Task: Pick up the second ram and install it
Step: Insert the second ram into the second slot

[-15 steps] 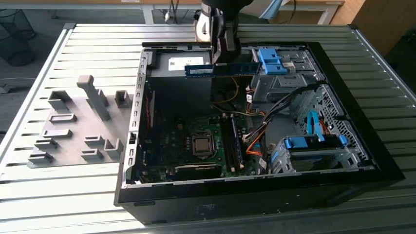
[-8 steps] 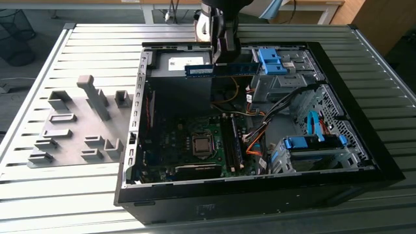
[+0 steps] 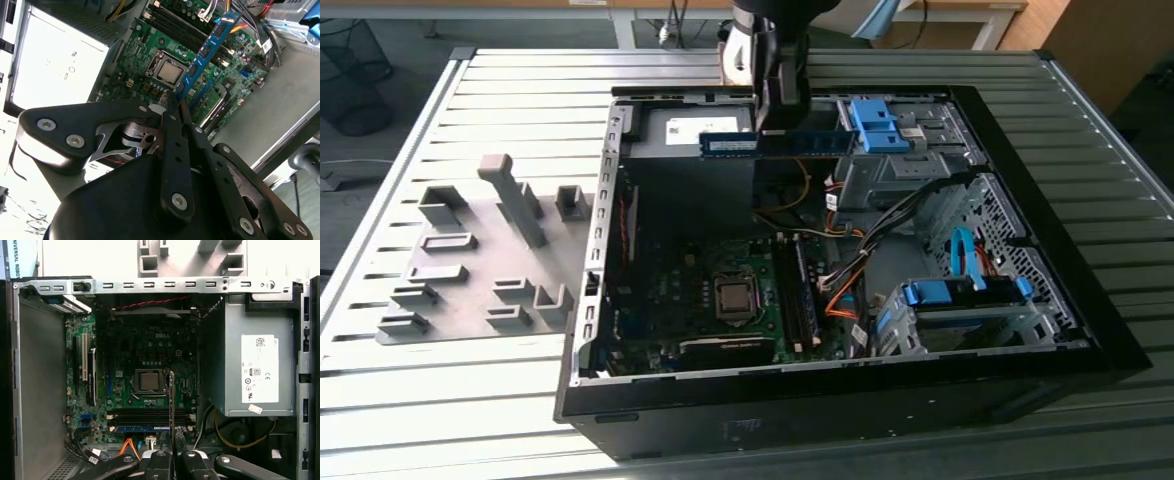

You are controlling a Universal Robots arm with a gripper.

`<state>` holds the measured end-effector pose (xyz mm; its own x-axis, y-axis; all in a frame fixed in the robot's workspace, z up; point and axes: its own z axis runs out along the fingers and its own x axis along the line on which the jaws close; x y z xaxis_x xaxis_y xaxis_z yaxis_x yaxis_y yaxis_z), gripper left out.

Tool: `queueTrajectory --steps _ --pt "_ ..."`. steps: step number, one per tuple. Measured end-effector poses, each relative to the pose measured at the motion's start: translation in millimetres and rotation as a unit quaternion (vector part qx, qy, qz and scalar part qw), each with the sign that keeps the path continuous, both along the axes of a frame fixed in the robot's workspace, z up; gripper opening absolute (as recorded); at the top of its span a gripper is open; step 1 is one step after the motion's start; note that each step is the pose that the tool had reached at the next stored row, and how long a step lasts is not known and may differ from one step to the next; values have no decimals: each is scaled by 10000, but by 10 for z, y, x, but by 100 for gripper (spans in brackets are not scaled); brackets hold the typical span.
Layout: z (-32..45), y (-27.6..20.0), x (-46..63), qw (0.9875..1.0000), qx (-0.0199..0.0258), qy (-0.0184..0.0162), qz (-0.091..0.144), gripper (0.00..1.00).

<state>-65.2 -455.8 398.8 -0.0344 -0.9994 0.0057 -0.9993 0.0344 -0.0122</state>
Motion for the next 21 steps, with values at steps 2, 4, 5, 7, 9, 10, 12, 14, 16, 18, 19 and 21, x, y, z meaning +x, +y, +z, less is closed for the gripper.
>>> queueTrajectory --steps 2,4,5,7,9,10,12,14,16,18,19,21 --pt "-1 0 0 9999 -1 0 -108 14" --pt "-2 0 0 9998 -2 0 -219 14" --pt "-3 0 0 9996 -3 0 -273 14" --pt "-4 0 0 9993 -4 0 -376 14" --pt "-5 0 0 9988 -4 0 -480 14" --pt "-6 0 0 9986 -5 0 -535 14" --pt "-7 0 0 9980 -6 0 -633 14" --pt "-8 0 0 9973 -7 0 -728 14" --pt "-9 0 0 9966 -7 0 -823 14" --pt "-10 0 0 9957 -9 0 -921 14" --pt "-10 0 0 9953 -9 0 -971 14" --pt "-11 0 0 9942 -10 0 -1073 14"
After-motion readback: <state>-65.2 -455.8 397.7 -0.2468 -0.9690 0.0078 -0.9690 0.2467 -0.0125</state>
